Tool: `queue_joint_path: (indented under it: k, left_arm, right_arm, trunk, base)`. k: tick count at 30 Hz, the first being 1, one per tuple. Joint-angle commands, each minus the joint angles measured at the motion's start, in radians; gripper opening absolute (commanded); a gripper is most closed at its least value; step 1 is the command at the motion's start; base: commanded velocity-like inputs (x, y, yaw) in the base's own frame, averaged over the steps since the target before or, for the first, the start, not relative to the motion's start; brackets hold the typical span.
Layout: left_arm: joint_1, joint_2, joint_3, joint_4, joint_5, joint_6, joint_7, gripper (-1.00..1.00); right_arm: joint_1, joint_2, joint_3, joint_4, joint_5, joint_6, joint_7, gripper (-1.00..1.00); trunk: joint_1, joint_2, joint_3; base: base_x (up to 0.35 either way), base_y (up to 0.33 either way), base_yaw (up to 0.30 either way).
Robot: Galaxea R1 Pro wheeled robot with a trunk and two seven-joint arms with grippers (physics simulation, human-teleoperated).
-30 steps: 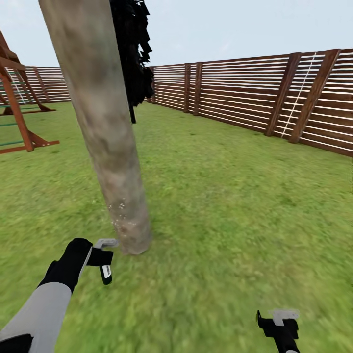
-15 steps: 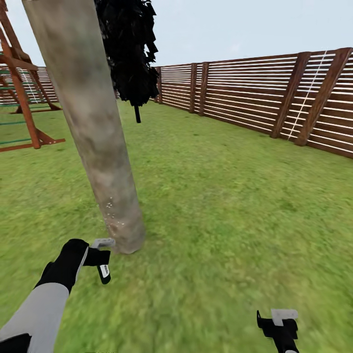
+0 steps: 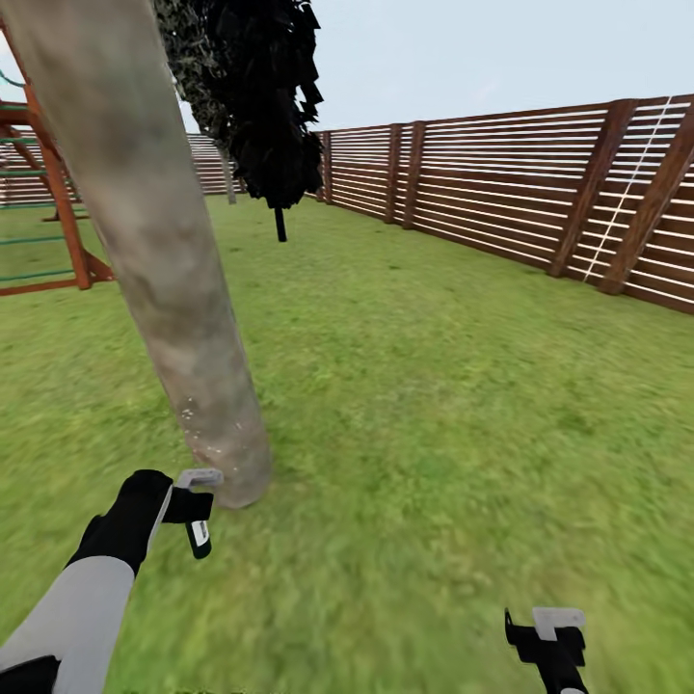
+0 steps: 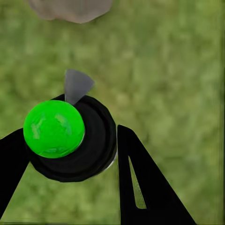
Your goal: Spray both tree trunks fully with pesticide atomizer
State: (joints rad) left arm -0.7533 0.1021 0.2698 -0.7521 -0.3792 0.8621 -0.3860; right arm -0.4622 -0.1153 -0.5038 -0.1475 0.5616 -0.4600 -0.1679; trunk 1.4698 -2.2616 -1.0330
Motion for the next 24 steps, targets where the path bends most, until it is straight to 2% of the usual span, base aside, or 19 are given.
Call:
queue_joint_path:
  k: [1, 5, 8, 10, 19, 24]
  left_arm:
    - [-0.001, -0.001, 0.003, -0.001, -0.01, 0.003, -0.01, -1.0]
    - [-0.001, -0.001, 0.005, -0.001, -0.01, 0.003, -0.002, -1.0]
    - [0.0, 0.003, 0.008, -0.001, -0.011, 0.003, 0.055, -1.0]
    - [0.0, 0.004, 0.012, -0.001, -0.011, 0.003, 0.073, -1.0]
    - [0.0, 0.004, 0.012, -0.001, -0.01, 0.003, 0.079, -1.0]
    - [0.0, 0.006, 0.019, -0.001, -0.011, 0.003, 0.083, -1.0]
  right_arm:
    - [-0.001, 0.0, -0.006, 0.002, 0.011, -0.003, -0.005, 1.0]
    - [0.0, 0.0, -0.006, 0.002, 0.011, -0.003, -0.004, 1.0]
    - [-0.001, 0.0, -0.006, 0.002, 0.011, -0.003, -0.004, 1.0]
    - [0.0, 0.0, -0.006, 0.002, 0.011, -0.003, -0.004, 1.0]
    - [-0.001, 0.0, -0.006, 0.002, 0.011, -0.003, -0.004, 1.0]
    - [-0.001, 0.0, -0.006, 0.003, 0.011, -0.003, -0.004, 1.0]
  trunk:
    - [0.0, 0.0, -0.001]
    - [0.0, 0.0, -0.001]
    - [0.0, 0.0, -0.001]
    - [0.0, 0.0, -0.001]
    - [0.0, 0.0, -0.001]
    - [0.0, 0.0, -0.001]
  base:
    - [0.016, -0.309, 0.257]
    - [0.003, -0.311, 0.273]
    - [0.051, -0.312, 0.277]
    - [0.08, -0.312, 0.276]
    - [0.094, -0.312, 0.045]
    - [0.039, -0.311, 0.238]
